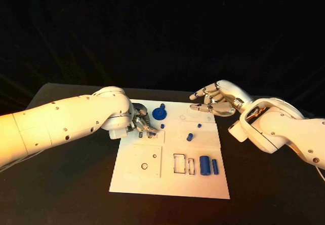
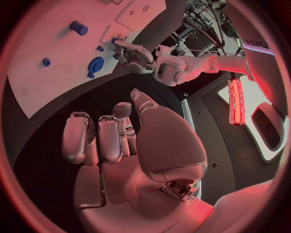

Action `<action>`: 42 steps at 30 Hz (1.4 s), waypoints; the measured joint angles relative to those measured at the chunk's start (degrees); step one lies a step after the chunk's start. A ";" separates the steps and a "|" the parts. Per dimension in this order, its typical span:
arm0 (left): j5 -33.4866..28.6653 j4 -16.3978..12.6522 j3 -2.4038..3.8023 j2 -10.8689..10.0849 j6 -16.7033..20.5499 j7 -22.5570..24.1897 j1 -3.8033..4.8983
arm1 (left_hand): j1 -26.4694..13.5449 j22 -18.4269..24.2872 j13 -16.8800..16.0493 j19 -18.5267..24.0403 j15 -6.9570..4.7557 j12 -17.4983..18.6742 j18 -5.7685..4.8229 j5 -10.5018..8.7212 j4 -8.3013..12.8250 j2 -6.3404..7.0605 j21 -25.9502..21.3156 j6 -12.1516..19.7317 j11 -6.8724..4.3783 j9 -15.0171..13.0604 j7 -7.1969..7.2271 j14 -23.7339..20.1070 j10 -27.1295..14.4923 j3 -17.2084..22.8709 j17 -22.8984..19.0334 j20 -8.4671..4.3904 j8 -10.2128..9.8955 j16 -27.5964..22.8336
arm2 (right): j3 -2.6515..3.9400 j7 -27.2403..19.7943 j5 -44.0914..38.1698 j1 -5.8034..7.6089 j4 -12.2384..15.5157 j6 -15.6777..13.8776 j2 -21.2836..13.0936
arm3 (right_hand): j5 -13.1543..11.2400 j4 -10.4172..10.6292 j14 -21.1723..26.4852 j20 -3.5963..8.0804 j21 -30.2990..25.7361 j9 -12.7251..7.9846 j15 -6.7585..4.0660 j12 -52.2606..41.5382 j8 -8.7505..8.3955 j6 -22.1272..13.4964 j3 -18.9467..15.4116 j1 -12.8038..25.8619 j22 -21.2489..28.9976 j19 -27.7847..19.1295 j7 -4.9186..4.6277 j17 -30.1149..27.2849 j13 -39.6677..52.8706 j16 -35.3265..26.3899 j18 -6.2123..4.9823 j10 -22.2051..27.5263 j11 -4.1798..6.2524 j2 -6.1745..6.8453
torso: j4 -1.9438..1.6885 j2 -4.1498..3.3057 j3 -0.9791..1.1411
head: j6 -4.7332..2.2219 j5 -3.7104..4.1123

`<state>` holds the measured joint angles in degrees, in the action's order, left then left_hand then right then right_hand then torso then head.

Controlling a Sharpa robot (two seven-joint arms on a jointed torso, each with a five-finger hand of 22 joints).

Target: Assemble the parts on the task board

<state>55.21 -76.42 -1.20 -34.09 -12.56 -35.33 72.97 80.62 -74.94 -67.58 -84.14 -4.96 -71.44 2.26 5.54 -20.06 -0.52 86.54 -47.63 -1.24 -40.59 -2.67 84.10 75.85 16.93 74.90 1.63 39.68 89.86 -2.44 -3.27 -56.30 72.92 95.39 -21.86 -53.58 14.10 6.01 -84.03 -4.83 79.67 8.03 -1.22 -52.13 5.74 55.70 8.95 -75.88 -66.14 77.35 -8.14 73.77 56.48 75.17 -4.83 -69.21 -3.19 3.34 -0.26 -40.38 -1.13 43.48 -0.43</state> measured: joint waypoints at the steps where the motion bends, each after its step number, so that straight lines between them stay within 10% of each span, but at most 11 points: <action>1: -0.05 -0.09 -0.02 -0.16 0.00 0.00 -0.02 | -0.81 0.00 -1.61 0.00 -0.07 -0.01 0.00 0.15 -0.03 1.18 0.00 -0.03 0.00 -0.33 -0.02 -0.11 -0.01 2.06 0.00 0.00 0.22 0.00 | -0.01 0.01 0.00 -0.02 0.00 0.03 0.02 | 0.00 0.00 0.00 0.00 0.00 0.00 0.00 0.00 0.00 0.00 0.00 0.00 0.00 0.00 0.00 0.00 0.00 0.00 0.00 0.00 0.00 0.00 | 0.00 0.00 0.00 | 0.03 0.00; 6: -0.29 -0.33 -0.14 -0.93 0.00 -0.02 -0.15 | -5.67 0.00 -1.21 0.00 0.26 1.07 0.00 0.25 1.32 5.44 -0.34 -0.12 0.20 -2.18 -0.11 -0.01 -0.21 11.56 0.00 0.00 1.21 0.00 | -0.03 0.02 -0.01 -0.07 -0.07 0.20 0.15 | 0.00 0.00 0.00 0.00 0.00 0.04 0.00 0.00 0.00 0.00 0.00 -0.01 0.00 0.00 0.00 0.00 0.00 0.00 0.00 0.00 0.00 -0.01 | -0.07 0.01 0.02 | 0.13 -0.07; 42: 2.00 -0.78 -0.13 -1.14 -0.17 0.09 -0.17 | -10.49 0.02 -0.07 0.00 0.26 2.04 0.00 0.18 4.11 6.80 -0.33 -0.28 0.21 -3.55 -0.33 -0.01 -0.61 16.62 0.03 0.01 1.78 0.00 | -0.13 0.04 -0.05 -0.22 -0.48 0.85 0.63 | 0.00 0.00 0.00 0.00 0.00 0.02 0.00 0.00 0.23 0.00 0.00 -0.23 0.00 0.00 0.00 -0.06 -0.02 0.00 0.00 0.00 0.00 -0.23 | 0.07 -0.01 -0.01 | 0.60 -0.42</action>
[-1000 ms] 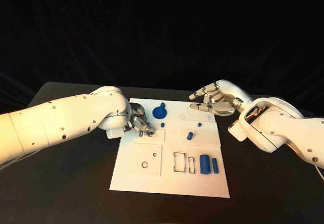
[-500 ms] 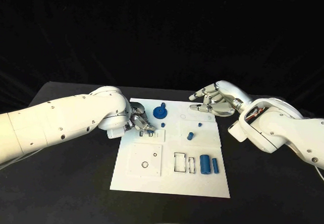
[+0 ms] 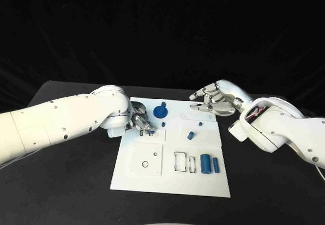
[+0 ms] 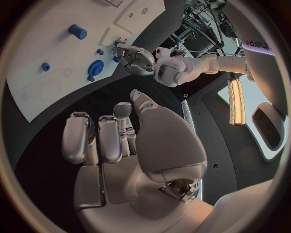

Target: Assemble the parts on the task board

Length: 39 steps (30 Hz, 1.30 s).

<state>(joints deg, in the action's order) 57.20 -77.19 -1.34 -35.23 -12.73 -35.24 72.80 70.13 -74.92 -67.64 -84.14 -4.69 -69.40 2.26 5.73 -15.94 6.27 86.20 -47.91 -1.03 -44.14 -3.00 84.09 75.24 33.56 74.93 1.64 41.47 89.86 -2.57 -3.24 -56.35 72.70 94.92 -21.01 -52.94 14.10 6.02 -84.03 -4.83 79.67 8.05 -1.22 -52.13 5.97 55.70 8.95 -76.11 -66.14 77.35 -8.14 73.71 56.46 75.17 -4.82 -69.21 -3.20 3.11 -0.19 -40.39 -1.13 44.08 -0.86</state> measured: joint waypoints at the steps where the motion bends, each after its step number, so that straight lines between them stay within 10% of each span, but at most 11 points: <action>1: 0.24 -0.02 0.00 0.01 -0.30 0.00 0.00 | -0.02 0.00 0.00 0.00 0.00 0.00 0.00 0.00 0.00 0.02 0.00 0.00 0.00 0.01 0.00 0.00 0.00 0.00 0.00 0.00 -0.02 0.00 | 0.00 0.00 0.00 0.00 0.00 0.01 0.01 | 0.00 0.00 0.00 0.00 0.00 0.00 0.00 0.00 0.00 0.00 0.00 0.00 0.00 0.00 0.00 0.00 0.00 0.00 0.00 0.00 0.00 0.00 | 0.00 0.00 0.00 | 0.01 -0.08; 39: 3.11 0.13 -0.03 0.34 -3.87 0.45 0.11 | -1.07 0.01 0.12 0.00 0.00 0.00 0.00 0.24 0.96 0.58 0.00 -0.25 0.00 -0.20 -0.18 0.00 0.01 0.96 -0.02 0.00 0.49 0.00 | -0.01 0.11 -0.38 -0.02 -0.18 0.31 0.04 | 0.22 0.72 0.00 0.00 0.00 0.07 0.00 0.00 0.00 0.00 -0.72 0.33 0.06 0.00 0.00 -0.05 -0.01 -0.15 0.00 0.00 0.00 -0.33 | -0.01 -0.01 0.03 | 0.28 -0.19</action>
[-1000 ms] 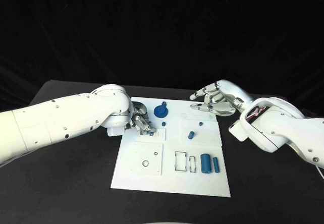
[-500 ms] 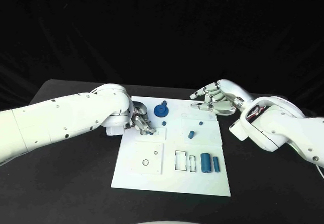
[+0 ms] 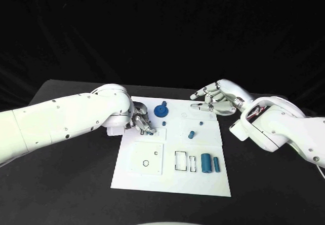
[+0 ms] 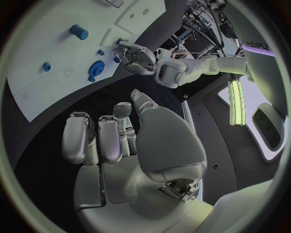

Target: Assemble the parts on the task board

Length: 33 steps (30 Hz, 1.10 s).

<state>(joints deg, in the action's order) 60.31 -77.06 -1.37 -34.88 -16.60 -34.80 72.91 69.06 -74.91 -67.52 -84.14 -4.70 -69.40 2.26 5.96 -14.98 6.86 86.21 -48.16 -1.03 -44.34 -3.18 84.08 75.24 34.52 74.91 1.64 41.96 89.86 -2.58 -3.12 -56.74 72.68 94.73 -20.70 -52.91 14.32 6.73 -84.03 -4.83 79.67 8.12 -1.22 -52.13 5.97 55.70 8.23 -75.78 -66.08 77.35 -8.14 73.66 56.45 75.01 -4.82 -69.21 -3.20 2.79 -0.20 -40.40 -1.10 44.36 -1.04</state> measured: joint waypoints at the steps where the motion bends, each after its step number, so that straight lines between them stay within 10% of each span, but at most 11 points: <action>1: 0.03 0.13 -0.05 0.14 -0.01 -0.04 0.03 | -0.37 0.00 0.07 0.00 0.00 0.00 0.00 0.20 0.39 -0.21 0.00 -0.09 0.00 -0.01 -0.08 0.00 0.00 0.39 0.00 0.00 0.00 0.00 | 0.00 0.01 0.00 0.00 0.00 0.01 0.00 | 0.00 0.00 0.00 0.00 0.00 0.01 0.00 0.00 0.00 0.00 0.00 0.00 0.00 0.00 0.00 0.00 0.00 -0.07 0.00 0.00 0.00 0.00 | 0.00 0.00 0.00 | 0.03 0.04; 24: 0.29 1.08 -0.31 1.57 -0.83 -1.78 0.36 | -8.10 0.00 -1.08 0.00 0.00 -1.11 0.00 0.33 6.33 -2.10 0.27 -2.50 -0.84 1.00 0.86 0.00 1.69 2.81 -0.01 0.00 -0.80 0.00 | 0.00 0.12 0.04 0.00 0.18 0.26 -0.17 | 0.00 0.24 0.00 0.00 -0.23 0.00 0.00 0.00 0.00 0.00 -0.24 0.29 0.00 0.00 0.00 -0.05 0.00 -0.07 0.00 0.00 0.00 -0.29 | -0.01 0.02 0.01 | 0.20 0.25; 33: 0.67 1.26 -0.42 2.06 -0.34 -2.47 0.30 | -10.04 0.00 -1.78 0.00 0.00 -1.74 0.00 0.27 4.94 -2.71 0.68 -3.99 -1.03 1.34 1.73 0.00 2.27 0.16 0.04 0.00 -0.86 0.00 | 0.00 0.14 0.05 0.00 0.38 0.29 -0.23 | 0.00 0.23 0.00 0.00 -0.23 -0.01 0.00 0.00 0.23 0.00 -0.23 0.29 0.09 0.00 0.00 -0.13 -0.01 -0.07 0.00 0.00 0.00 -0.29 | -0.03 0.02 -0.02 | 0.12 0.23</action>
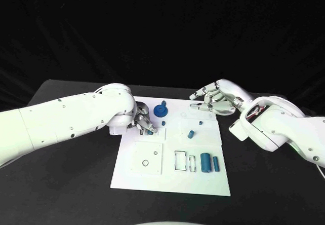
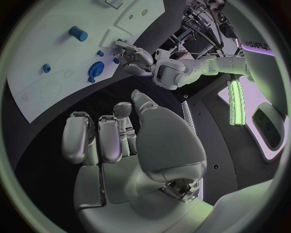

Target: Assemble the parts on the task board

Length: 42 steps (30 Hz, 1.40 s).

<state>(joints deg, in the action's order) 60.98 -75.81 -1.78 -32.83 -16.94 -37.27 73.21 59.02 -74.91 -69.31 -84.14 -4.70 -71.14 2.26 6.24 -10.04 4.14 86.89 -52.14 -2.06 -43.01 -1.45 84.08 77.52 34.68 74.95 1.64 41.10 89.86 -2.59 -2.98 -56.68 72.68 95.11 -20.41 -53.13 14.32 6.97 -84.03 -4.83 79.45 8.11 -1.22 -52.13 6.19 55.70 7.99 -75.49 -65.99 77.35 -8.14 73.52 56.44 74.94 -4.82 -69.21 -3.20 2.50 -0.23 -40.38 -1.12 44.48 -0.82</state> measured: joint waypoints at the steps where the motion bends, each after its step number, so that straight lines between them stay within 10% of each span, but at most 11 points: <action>1: 0.04 0.02 -0.01 0.02 0.06 -0.06 0.00 | -0.14 0.00 -0.03 0.00 -0.02 0.00 0.00 0.00 -0.25 0.08 0.02 -0.18 -0.03 0.04 0.01 -0.02 0.03 -0.26 0.00 0.00 -0.09 0.00 | 0.00 0.00 0.00 0.00 0.01 0.00 0.00 | 0.00 0.00 0.00 0.00 0.00 0.00 0.00 0.00 0.00 0.00 0.00 0.00 0.00 0.00 0.00 0.00 0.00 0.00 0.00 0.00 0.00 0.00 | 0.00 0.00 -0.01 | 0.01 -0.01; 16: 0.15 0.03 -0.03 -0.07 0.74 -0.55 -0.10 | -2.80 0.00 -0.53 0.21 -0.42 -0.42 0.01 0.07 -3.18 0.54 0.02 -1.15 -0.22 0.45 0.08 0.00 0.62 -6.05 -0.01 -0.20 -0.42 0.00 | 0.00 0.00 0.00 0.00 0.11 0.04 -0.10 | 0.00 0.00 0.00 -0.21 -0.21 -0.01 0.00 0.00 0.00 0.00 0.00 0.00 0.42 -0.21 0.00 -0.24 -0.34 -0.35 0.00 0.00 0.00 0.00 | 0.01 -0.01 -0.02 | 0.00 -0.04; 25: 0.19 -1.16 0.27 -1.40 1.30 -0.49 -0.40 | -6.61 0.00 -0.21 -0.01 -0.42 -0.42 0.01 -1.92 -6.56 2.18 0.02 -1.60 -0.22 0.73 0.44 0.00 0.62 -17.84 -0.02 -0.42 -0.98 0.00 | 0.00 -0.04 0.09 0.00 -0.01 0.46 -0.02 | 0.00 0.00 0.00 0.00 -0.87 -0.02 0.00 1.06 0.00 0.00 0.00 0.00 1.49 -0.85 0.00 -0.88 -1.09 -1.06 -0.01 0.53 0.05 0.00 | 0.02 -0.02 -0.05 | 0.02 -0.04; 38: -0.36 -4.28 3.14 -4.38 4.56 -0.35 0.08 | -7.58 0.00 2.77 -0.01 -0.60 2.71 0.01 -3.00 -6.67 1.43 -1.95 0.54 0.43 1.32 -0.80 -0.18 -1.99 -26.81 -0.03 -0.42 -2.51 0.00 | 0.00 -0.05 0.13 0.00 -0.63 0.72 0.30 | 0.00 -0.17 0.00 0.00 -1.15 -0.02 0.00 3.19 0.00 -0.28 -0.16 -0.05 2.25 -1.25 -0.06 -1.01 -2.88 -1.11 0.00 1.91 0.06 0.05 | 0.03 -0.02 -0.02 | -0.14 0.06; 42: -1.01 -5.52 4.45 -5.61 4.80 -0.17 1.21 | -2.51 0.01 4.84 0.21 0.19 4.71 0.01 -3.00 -5.80 0.77 -3.26 2.84 1.35 2.53 -1.87 -0.11 -4.31 -28.28 -0.03 0.07 -4.19 0.00 | -0.03 -0.04 0.13 -0.04 -0.91 0.74 0.45 | 0.00 -0.17 0.00 -0.20 -1.15 0.00 0.00 3.40 0.00 -0.29 -0.16 -0.24 2.26 -1.45 -0.07 -1.01 -3.08 -1.11 0.00 2.28 0.01 0.24 | 0.09 -0.02 0.01 | -0.26 0.05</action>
<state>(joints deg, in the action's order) 59.96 -81.33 2.67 -38.44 -12.14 -37.44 74.42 56.52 -74.90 -64.47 -83.93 -4.51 -66.43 2.26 3.24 -15.84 4.92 83.63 -49.31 -0.71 -40.48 -3.32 83.97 73.21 6.40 74.92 1.72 36.91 89.86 -2.61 -3.02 -56.55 72.64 94.20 -19.67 -52.69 14.31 6.80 -84.03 -5.03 78.30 8.11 -1.22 -48.73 6.19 55.41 7.83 -75.73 -63.73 75.90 -8.21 72.51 53.36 73.83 -4.82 -66.93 -3.19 2.73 -0.14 -40.40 -1.11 44.22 -0.76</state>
